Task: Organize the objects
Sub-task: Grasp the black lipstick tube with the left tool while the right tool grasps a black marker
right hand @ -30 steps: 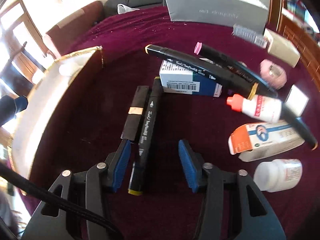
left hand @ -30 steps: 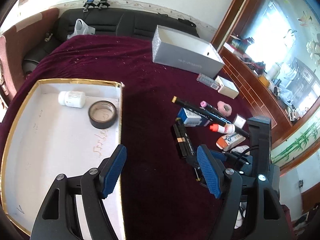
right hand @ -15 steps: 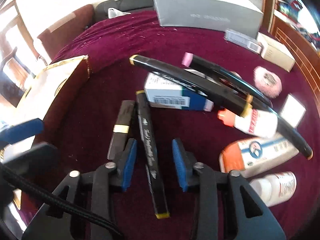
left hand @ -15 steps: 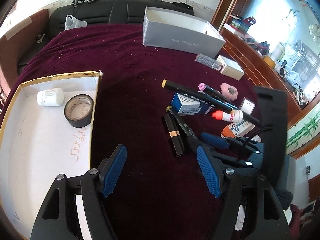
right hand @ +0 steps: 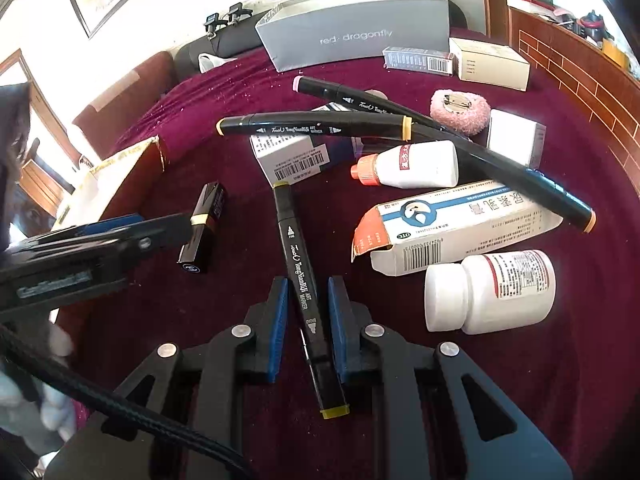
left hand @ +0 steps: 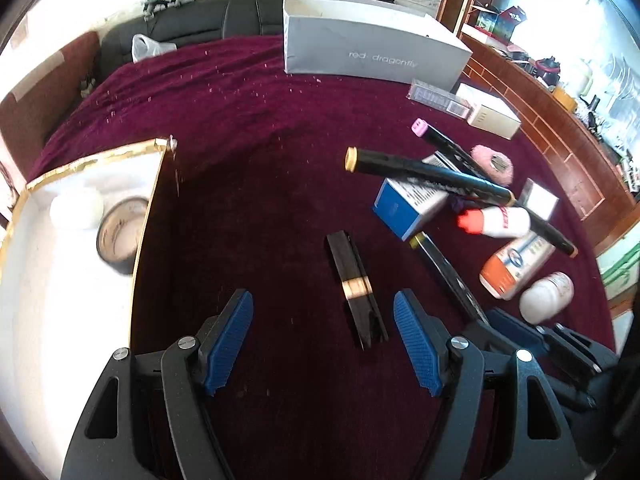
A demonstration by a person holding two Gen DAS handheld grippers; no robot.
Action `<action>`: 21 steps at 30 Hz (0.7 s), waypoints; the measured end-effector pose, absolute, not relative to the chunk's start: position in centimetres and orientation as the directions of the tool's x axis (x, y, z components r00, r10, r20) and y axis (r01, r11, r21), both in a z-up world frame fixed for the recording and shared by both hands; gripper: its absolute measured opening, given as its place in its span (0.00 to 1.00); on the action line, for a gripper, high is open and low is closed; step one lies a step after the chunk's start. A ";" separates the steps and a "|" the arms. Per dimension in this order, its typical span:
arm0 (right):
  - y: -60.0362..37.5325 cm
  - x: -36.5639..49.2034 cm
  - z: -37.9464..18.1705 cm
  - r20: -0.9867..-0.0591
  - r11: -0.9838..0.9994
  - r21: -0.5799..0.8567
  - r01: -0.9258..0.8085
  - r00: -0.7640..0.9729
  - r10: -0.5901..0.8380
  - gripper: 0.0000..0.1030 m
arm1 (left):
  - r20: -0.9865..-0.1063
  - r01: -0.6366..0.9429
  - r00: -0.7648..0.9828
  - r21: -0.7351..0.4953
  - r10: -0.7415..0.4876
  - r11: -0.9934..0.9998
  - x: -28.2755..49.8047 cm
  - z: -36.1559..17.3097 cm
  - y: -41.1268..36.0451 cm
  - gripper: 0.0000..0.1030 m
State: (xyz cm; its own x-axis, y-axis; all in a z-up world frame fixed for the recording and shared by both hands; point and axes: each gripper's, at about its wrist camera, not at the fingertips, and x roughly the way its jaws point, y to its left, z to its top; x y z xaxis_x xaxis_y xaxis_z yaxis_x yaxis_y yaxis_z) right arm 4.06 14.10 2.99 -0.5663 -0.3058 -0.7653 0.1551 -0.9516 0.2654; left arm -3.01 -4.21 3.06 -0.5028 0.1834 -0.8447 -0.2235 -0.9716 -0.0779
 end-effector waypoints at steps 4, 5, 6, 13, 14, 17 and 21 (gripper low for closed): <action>13.8 4.1 3.1 -0.761 -0.951 0.263 0.163 -0.571 -0.308 0.20 | -0.832 -0.224 -0.535 -0.025 0.145 -0.974 -3.8 2.7 -3.3 0.65; 13.8 4.1 3.0 -0.760 -0.950 0.265 0.167 -0.571 -0.312 0.23 | -0.830 -0.225 -0.542 -0.012 0.135 -0.974 -4.0 2.6 -3.0 0.65; 13.7 4.1 2.9 -0.758 -0.948 0.268 0.171 -0.570 -0.317 0.25 | -0.828 -0.231 -0.545 -0.004 0.133 -0.973 -4.1 2.5 -2.7 0.65; 13.7 4.2 2.8 -0.749 -0.940 0.289 0.183 -0.569 -0.341 0.29 | -0.834 -0.256 -0.540 0.039 0.110 -0.966 -3.8 0.7 -1.4 0.63; 13.7 4.2 2.8 -0.747 -0.939 0.292 0.184 -0.569 -0.344 0.30 | -0.838 -0.258 -0.533 0.026 0.120 -0.966 -3.8 0.8 -1.5 0.54; 13.8 4.2 2.7 -0.745 -0.936 0.296 0.189 -0.568 -0.350 0.32 | -0.841 -0.249 -0.524 -0.003 0.137 -0.969 -3.7 1.3 -2.2 0.14; 13.5 4.2 2.7 -0.745 -0.935 0.291 0.202 -0.565 -0.354 0.37 | -0.845 -0.228 -0.497 -0.093 0.198 -0.969 -3.0 1.6 -4.2 0.14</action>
State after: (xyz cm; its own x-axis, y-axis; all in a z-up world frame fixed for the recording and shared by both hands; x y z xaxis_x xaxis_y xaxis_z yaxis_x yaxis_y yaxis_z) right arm 4.17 13.52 2.72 -0.5654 -0.3537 -0.7452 0.2017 -0.9353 0.2909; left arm -2.96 -4.17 1.60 -0.4967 0.1982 -0.8450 -0.2279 -0.9692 -0.0934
